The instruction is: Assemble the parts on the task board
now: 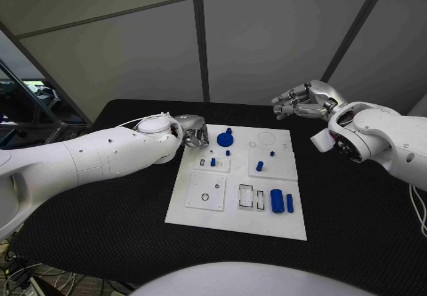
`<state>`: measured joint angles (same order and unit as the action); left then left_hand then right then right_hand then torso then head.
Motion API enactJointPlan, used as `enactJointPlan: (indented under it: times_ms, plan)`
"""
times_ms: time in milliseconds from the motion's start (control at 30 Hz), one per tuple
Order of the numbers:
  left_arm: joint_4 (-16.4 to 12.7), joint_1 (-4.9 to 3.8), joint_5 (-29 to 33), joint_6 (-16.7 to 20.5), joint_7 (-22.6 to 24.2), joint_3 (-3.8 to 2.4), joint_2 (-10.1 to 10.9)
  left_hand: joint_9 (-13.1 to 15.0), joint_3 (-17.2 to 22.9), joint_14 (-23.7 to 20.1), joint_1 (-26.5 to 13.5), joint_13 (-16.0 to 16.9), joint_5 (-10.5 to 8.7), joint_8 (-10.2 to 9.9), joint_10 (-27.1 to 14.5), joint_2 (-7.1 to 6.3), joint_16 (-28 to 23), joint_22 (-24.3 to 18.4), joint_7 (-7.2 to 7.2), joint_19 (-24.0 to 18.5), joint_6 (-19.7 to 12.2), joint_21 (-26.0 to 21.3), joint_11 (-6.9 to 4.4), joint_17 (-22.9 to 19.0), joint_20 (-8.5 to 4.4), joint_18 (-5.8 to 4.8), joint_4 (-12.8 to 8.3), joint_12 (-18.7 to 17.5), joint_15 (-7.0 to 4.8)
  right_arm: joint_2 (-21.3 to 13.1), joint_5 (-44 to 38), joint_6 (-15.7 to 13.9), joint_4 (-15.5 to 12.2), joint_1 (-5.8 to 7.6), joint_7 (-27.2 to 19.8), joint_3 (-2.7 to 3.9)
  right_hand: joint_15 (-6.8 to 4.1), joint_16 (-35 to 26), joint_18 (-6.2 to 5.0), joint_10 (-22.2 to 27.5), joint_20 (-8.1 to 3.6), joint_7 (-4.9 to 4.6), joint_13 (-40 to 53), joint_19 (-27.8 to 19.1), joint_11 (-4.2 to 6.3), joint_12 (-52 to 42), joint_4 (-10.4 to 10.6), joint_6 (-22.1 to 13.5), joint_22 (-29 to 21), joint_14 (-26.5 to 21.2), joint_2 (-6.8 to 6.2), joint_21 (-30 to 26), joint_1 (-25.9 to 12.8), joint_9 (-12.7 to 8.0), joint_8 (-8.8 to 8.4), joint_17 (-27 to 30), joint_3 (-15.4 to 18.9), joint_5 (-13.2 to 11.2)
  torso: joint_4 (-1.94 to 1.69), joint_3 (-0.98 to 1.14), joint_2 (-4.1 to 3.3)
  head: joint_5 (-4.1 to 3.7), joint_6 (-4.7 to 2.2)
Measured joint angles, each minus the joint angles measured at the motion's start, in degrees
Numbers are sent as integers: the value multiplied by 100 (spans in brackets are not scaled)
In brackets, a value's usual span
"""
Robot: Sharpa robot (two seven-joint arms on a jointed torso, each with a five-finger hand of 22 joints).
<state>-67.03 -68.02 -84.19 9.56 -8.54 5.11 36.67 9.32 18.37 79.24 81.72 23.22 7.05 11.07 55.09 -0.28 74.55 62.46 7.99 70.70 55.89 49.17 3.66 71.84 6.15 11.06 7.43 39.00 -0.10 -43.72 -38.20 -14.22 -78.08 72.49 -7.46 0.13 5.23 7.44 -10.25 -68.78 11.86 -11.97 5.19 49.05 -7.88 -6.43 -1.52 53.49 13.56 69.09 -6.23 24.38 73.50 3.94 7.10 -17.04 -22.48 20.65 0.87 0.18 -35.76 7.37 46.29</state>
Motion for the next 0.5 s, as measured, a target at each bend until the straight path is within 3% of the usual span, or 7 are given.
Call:
enactJointPlan:
  times_ms: [200,500]
  plan:
    - [8,-4,7,-6,2,-3,-15,-65,258,-20,38,-24,-27,-44,3,115,-32,-16,3,-21,-4,-66,4,-24,-21,3,-38,-29,20,0,0,1,0,0,0,0,0,0,0,0,0,0,-3,0,0,0,0,0,0,0,0,-3,0,0,0,3,0,0,1,-1,-1,-12,-1]
    - [13,-9,13,-3,5,-7,-32,-178,841,-20,22,-40,-21,-94,45,126,-32,24,-12,-21,33,-66,4,-29,-21,3,-172,-64,20,6,0,3,0,0,0,0,0,0,0,0,0,0,-2,0,0,0,0,0,0,0,0,-3,0,0,0,2,0,0,0,-1,-1,-16,9]
